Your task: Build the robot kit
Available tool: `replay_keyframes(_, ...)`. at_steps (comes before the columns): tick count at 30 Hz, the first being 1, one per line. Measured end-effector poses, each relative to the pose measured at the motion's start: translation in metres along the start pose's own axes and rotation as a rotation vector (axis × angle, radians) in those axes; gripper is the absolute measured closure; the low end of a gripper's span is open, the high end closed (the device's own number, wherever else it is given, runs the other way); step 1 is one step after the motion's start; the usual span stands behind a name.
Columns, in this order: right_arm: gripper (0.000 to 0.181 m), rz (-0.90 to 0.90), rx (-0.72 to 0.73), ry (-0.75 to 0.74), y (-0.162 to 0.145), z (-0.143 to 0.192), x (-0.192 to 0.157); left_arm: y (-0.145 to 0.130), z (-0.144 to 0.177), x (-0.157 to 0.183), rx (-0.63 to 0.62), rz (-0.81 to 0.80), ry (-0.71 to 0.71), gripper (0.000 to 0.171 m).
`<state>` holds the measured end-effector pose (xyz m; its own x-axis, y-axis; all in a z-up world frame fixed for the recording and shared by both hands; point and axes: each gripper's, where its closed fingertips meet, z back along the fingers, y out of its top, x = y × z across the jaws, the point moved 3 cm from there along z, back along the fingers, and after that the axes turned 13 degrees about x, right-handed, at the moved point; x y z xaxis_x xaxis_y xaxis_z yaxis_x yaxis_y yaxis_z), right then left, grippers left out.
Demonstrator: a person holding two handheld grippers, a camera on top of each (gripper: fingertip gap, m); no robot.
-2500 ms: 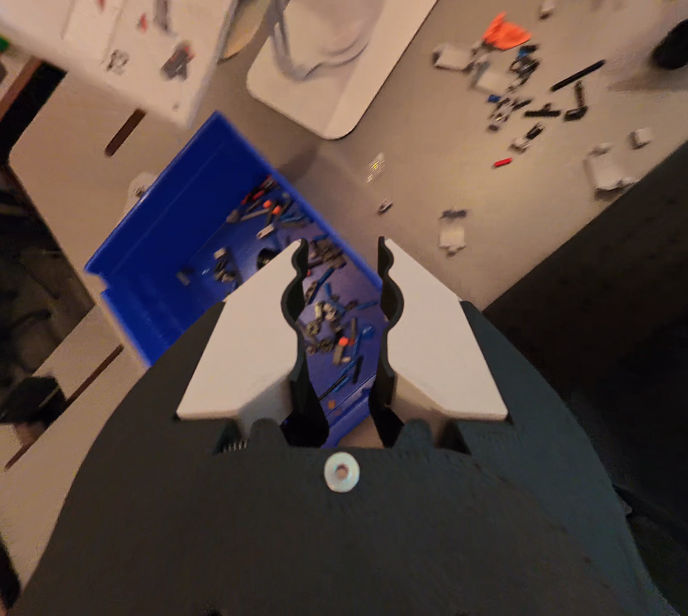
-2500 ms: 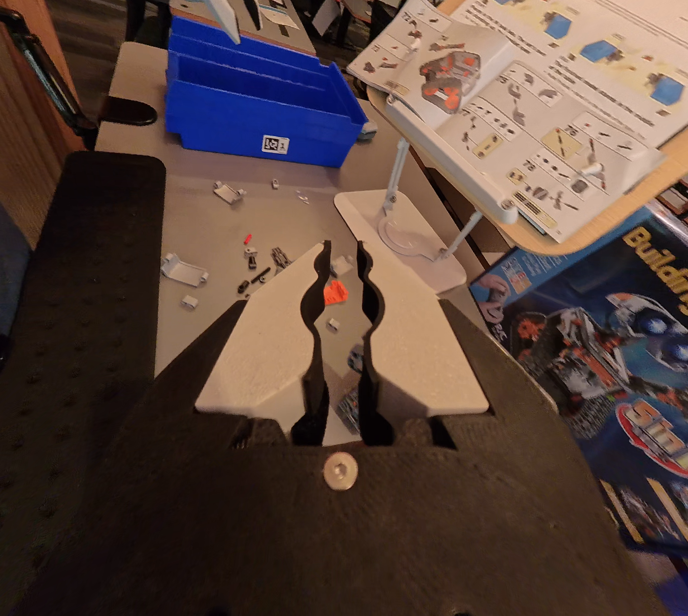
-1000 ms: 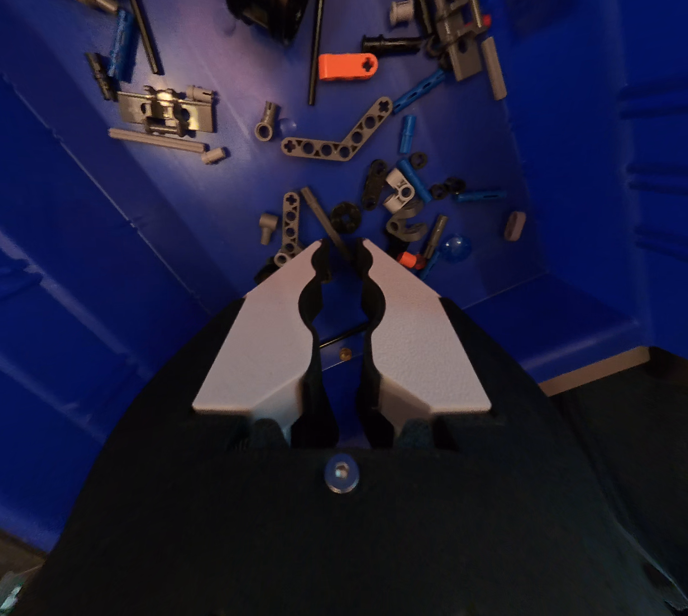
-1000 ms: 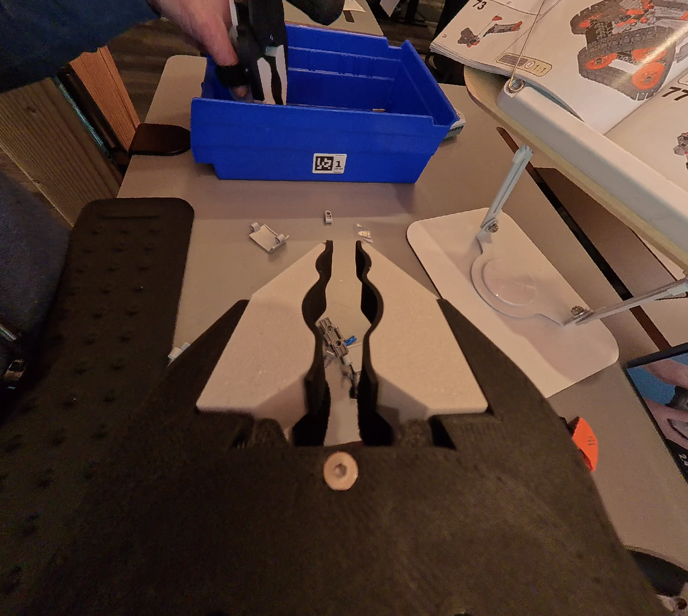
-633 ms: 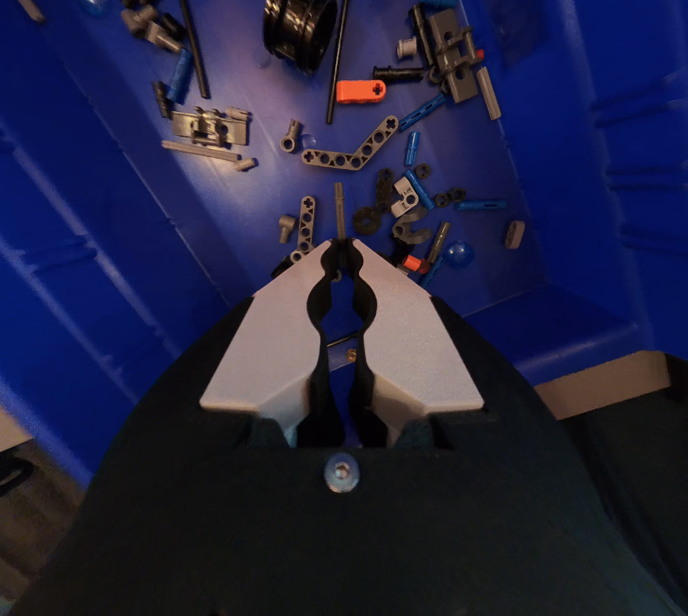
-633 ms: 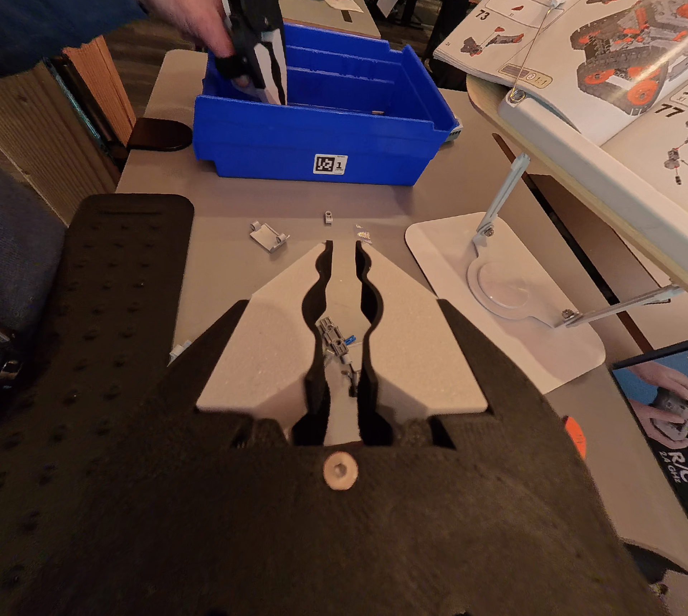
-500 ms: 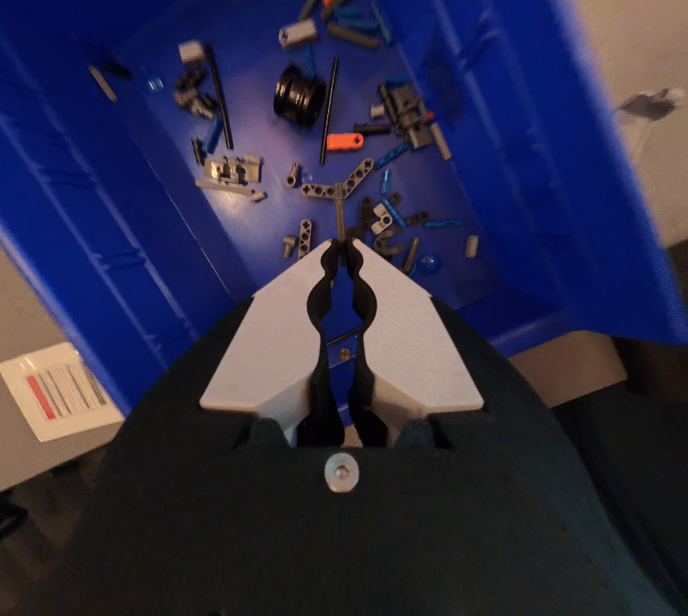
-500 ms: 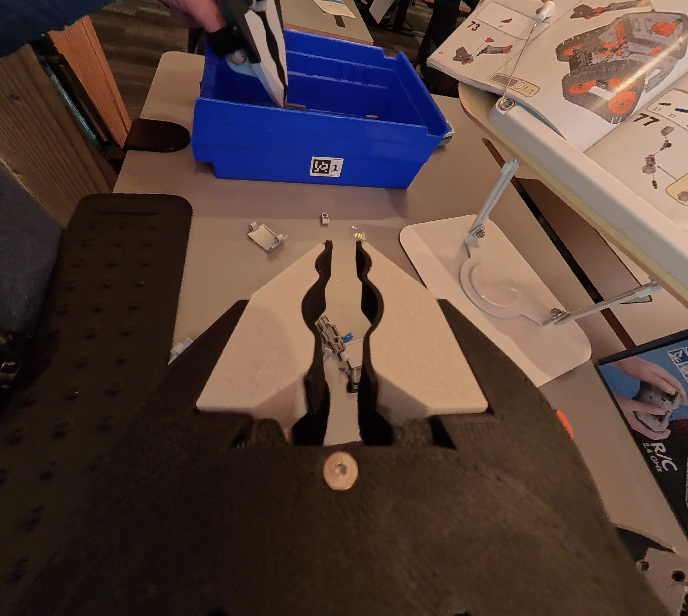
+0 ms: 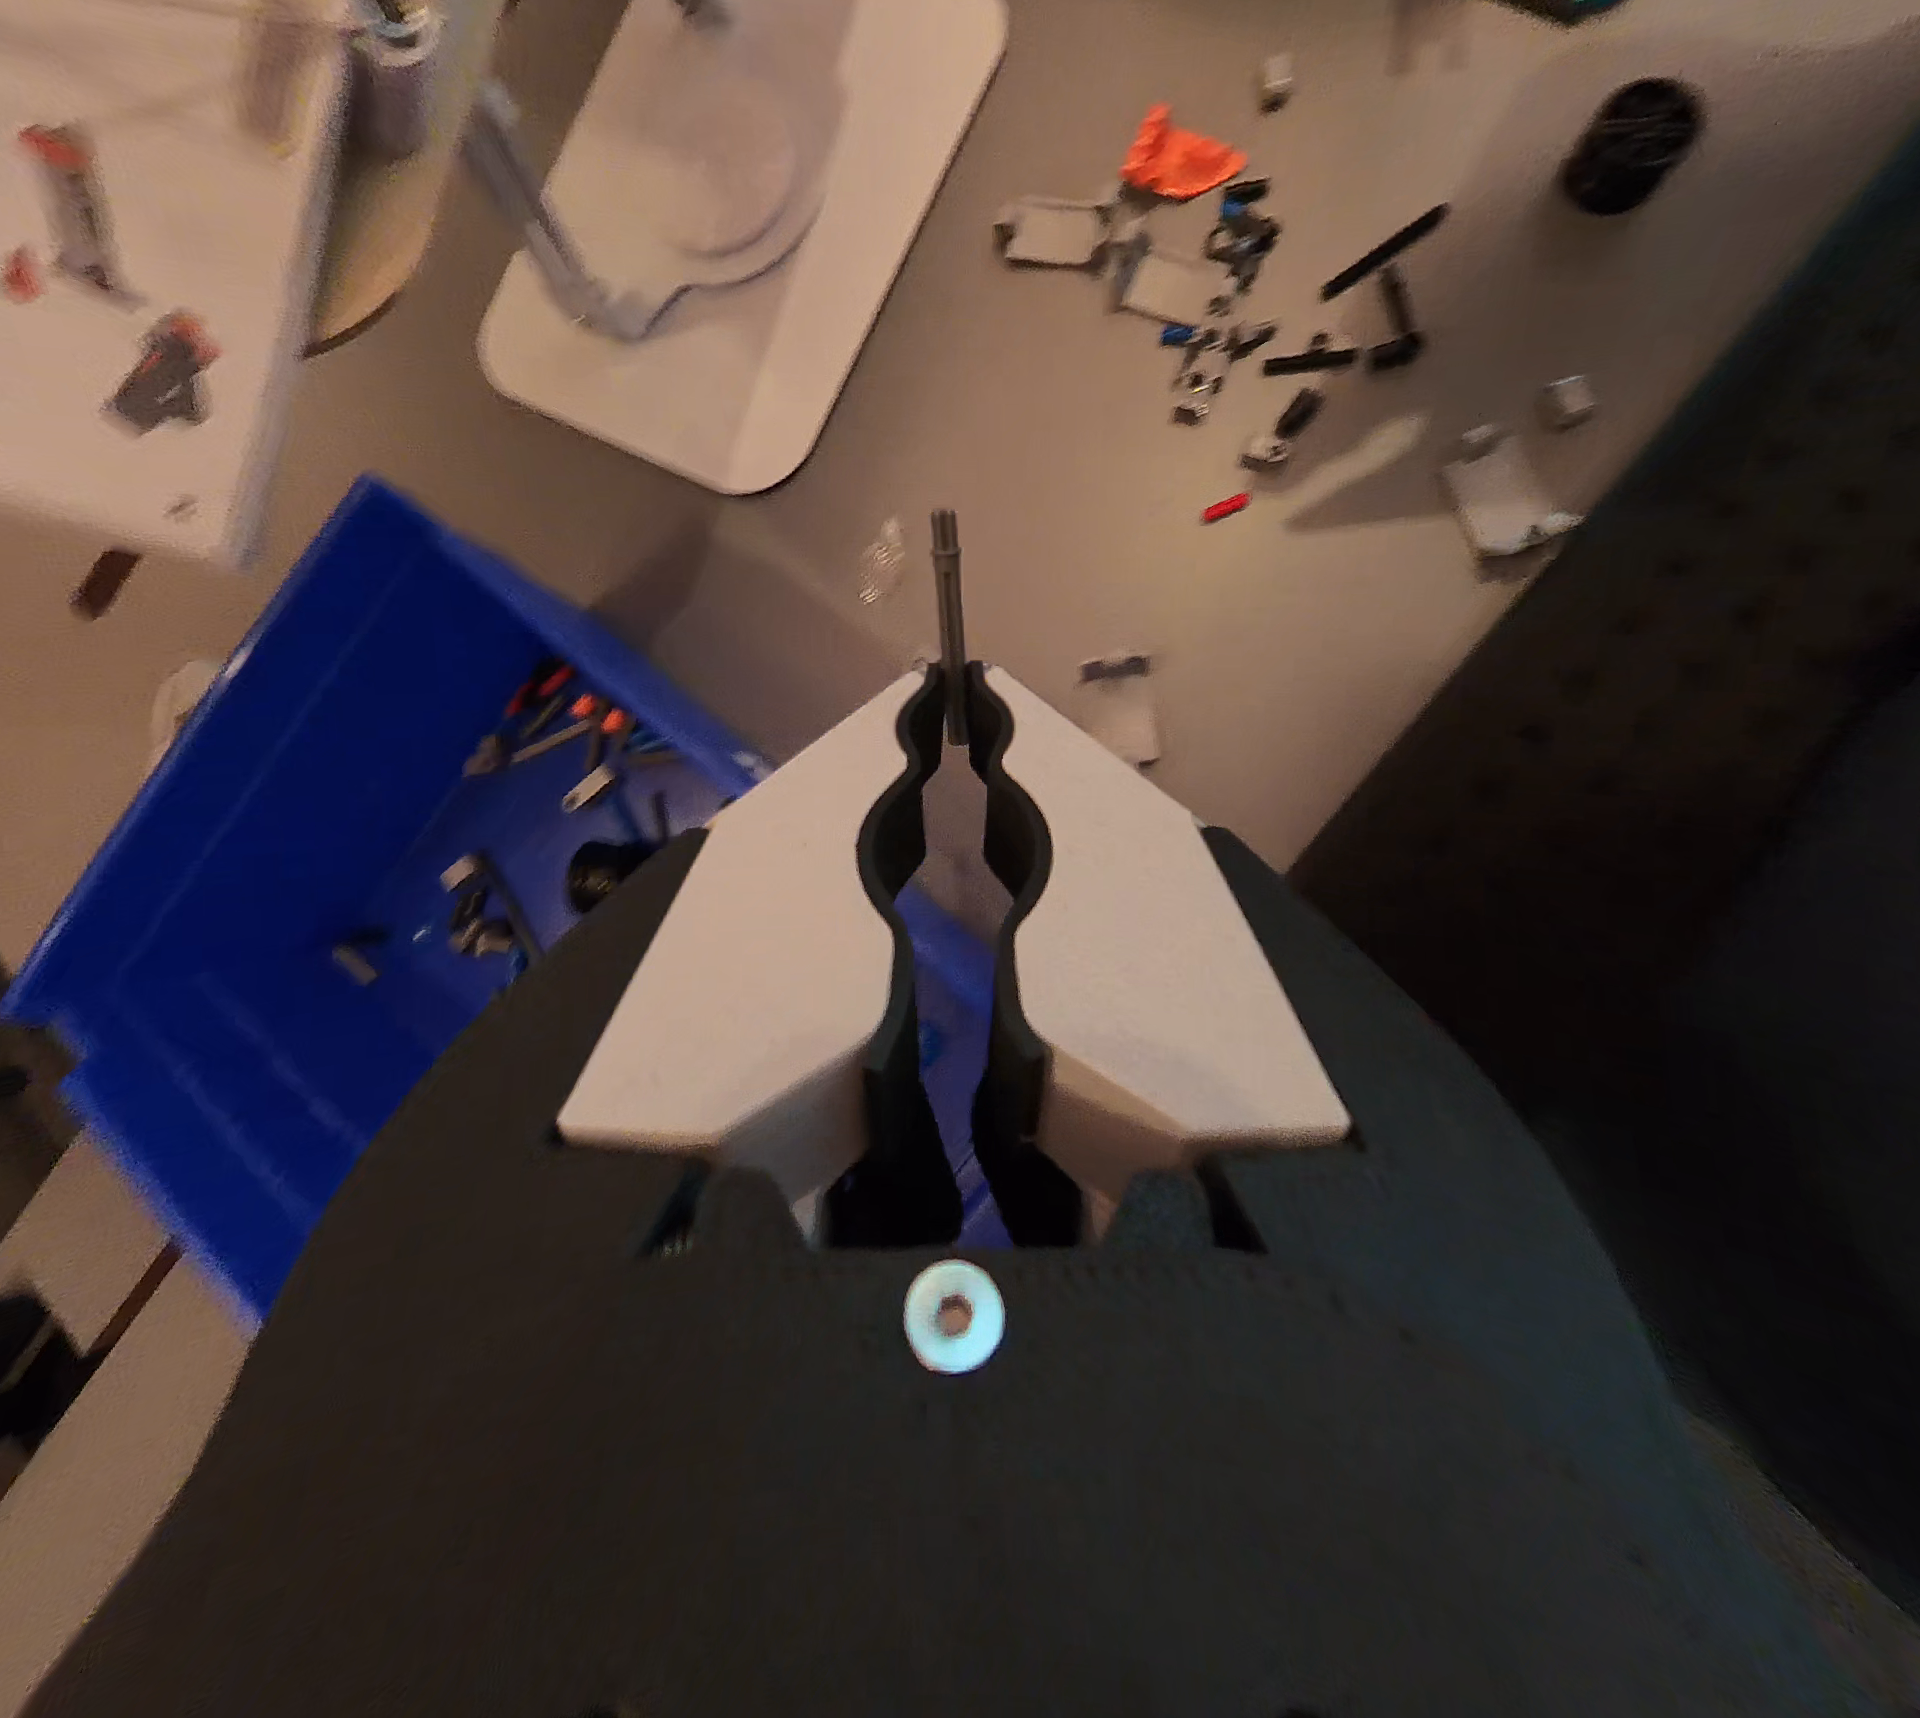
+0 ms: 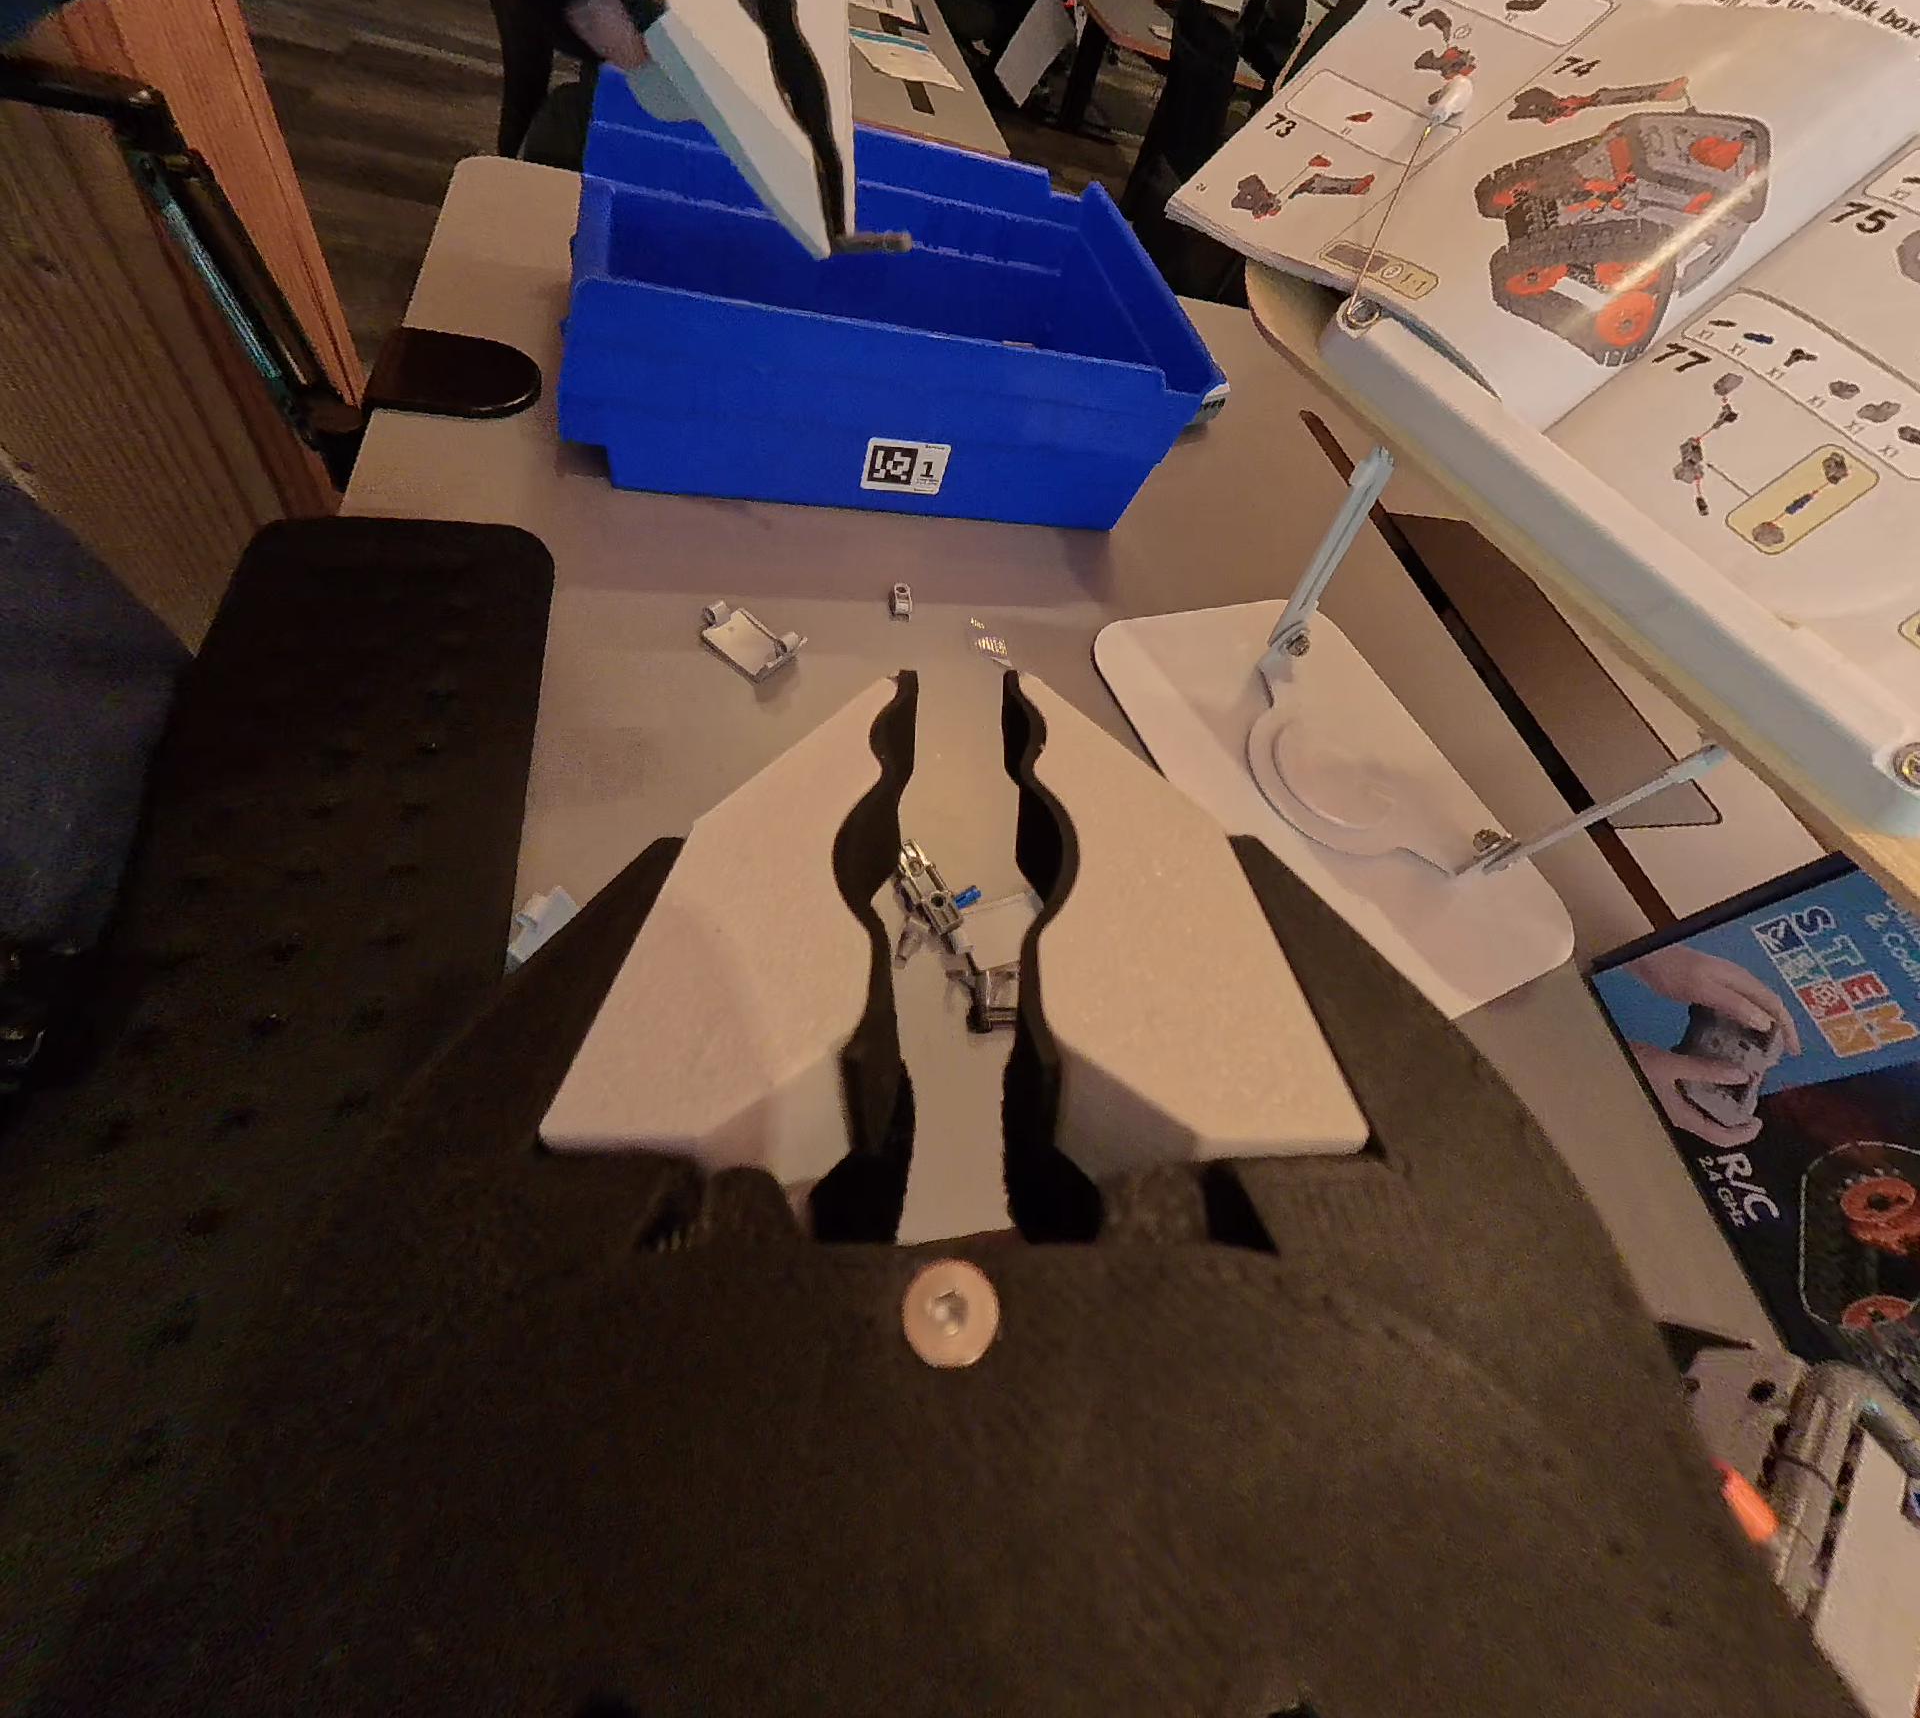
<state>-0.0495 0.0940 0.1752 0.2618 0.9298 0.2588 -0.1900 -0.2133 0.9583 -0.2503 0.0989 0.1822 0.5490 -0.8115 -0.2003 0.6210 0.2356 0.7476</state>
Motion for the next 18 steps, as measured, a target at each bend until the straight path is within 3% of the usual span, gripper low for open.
replay_keyframes(3, 0.167, -0.007, -0.001, -0.004, -0.003, 0.004, -0.001, 0.006, -0.031, 0.032, -0.012, 0.023, -0.102, 0.17)
replay_keyframes(10, 0.168, -0.049, -0.026, 0.003, -0.019, 0.008, -0.003, -0.03, -0.107, 0.085, -0.163, 0.054, -0.185, 0.17)
replay_keyframes(13, 0.168, -0.063, -0.039, 0.004, -0.023, 0.005, -0.001, -0.035, -0.123, 0.094, -0.181, 0.03, -0.184, 0.167)
replay_keyframes(15, 0.168, -0.072, -0.042, 0.008, -0.024, 0.002, -0.001, -0.033, -0.128, 0.094, -0.161, 0.029, -0.176, 0.157)
replay_keyframes(18, 0.168, -0.073, -0.051, 0.013, -0.023, -0.003, 0.001, -0.026, -0.119, 0.088, -0.101, 0.07, -0.17, 0.15)
